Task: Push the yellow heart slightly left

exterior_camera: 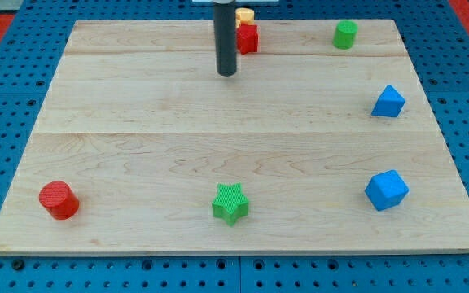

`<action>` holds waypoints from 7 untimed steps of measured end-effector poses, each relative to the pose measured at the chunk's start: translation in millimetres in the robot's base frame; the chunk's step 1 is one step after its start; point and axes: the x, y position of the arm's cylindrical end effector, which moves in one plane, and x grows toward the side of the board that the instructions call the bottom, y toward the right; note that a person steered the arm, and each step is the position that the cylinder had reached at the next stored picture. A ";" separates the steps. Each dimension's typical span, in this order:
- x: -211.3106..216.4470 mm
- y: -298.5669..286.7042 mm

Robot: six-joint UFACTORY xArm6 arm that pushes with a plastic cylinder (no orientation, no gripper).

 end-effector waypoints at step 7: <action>-120.7 11.9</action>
